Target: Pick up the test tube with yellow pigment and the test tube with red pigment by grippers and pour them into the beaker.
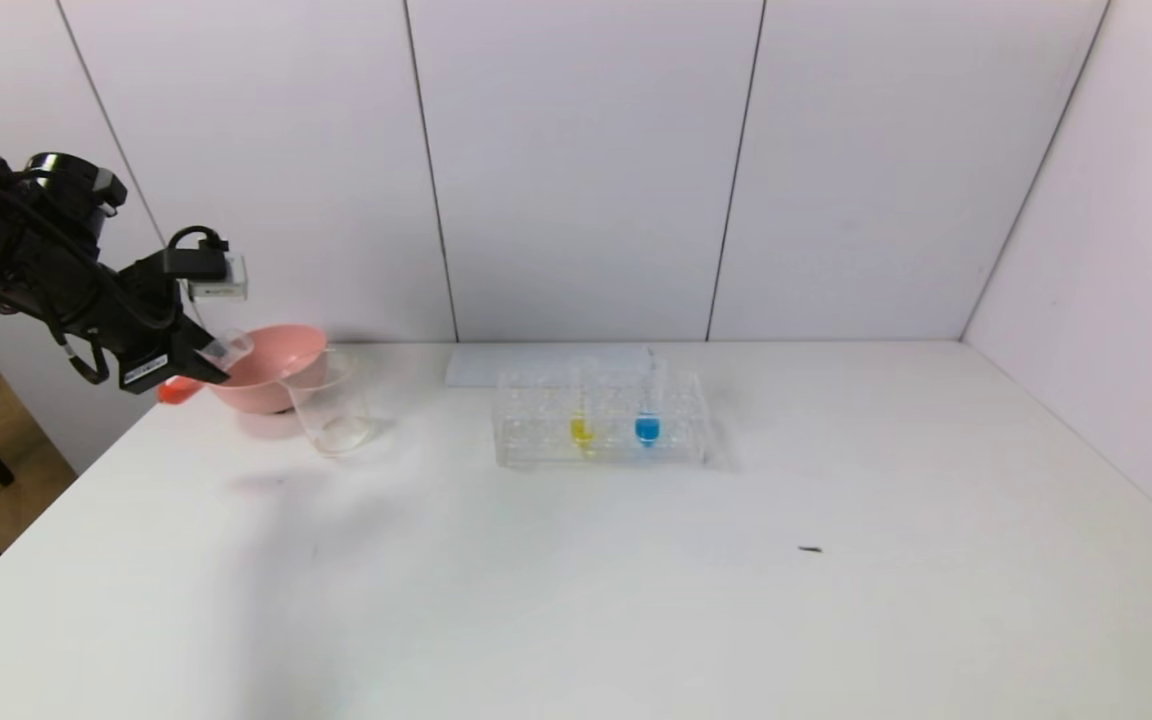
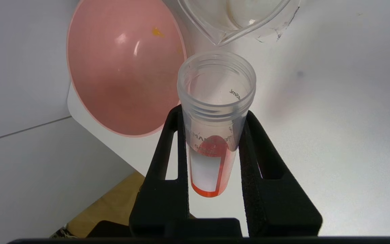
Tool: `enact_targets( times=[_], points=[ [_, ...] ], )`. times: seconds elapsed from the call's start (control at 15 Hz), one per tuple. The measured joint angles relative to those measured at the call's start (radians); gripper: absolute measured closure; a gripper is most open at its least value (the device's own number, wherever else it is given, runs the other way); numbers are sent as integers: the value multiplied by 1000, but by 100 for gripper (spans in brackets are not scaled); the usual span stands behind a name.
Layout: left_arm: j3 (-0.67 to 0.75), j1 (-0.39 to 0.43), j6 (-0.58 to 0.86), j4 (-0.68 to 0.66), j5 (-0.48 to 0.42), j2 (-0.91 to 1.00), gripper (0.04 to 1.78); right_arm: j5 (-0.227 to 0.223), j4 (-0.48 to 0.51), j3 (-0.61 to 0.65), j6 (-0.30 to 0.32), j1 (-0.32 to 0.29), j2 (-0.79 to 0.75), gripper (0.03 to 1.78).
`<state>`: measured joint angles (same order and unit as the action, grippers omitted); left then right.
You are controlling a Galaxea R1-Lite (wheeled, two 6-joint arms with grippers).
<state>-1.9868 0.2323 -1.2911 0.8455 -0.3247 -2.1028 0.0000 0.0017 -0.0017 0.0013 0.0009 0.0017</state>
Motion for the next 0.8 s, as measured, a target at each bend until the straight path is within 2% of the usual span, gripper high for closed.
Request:
enact_targets(
  times=[0.8],
  points=[
    [-1,-30,-99,-6,96,-9,137,0,0,0,0,0,0,11]
  ],
)
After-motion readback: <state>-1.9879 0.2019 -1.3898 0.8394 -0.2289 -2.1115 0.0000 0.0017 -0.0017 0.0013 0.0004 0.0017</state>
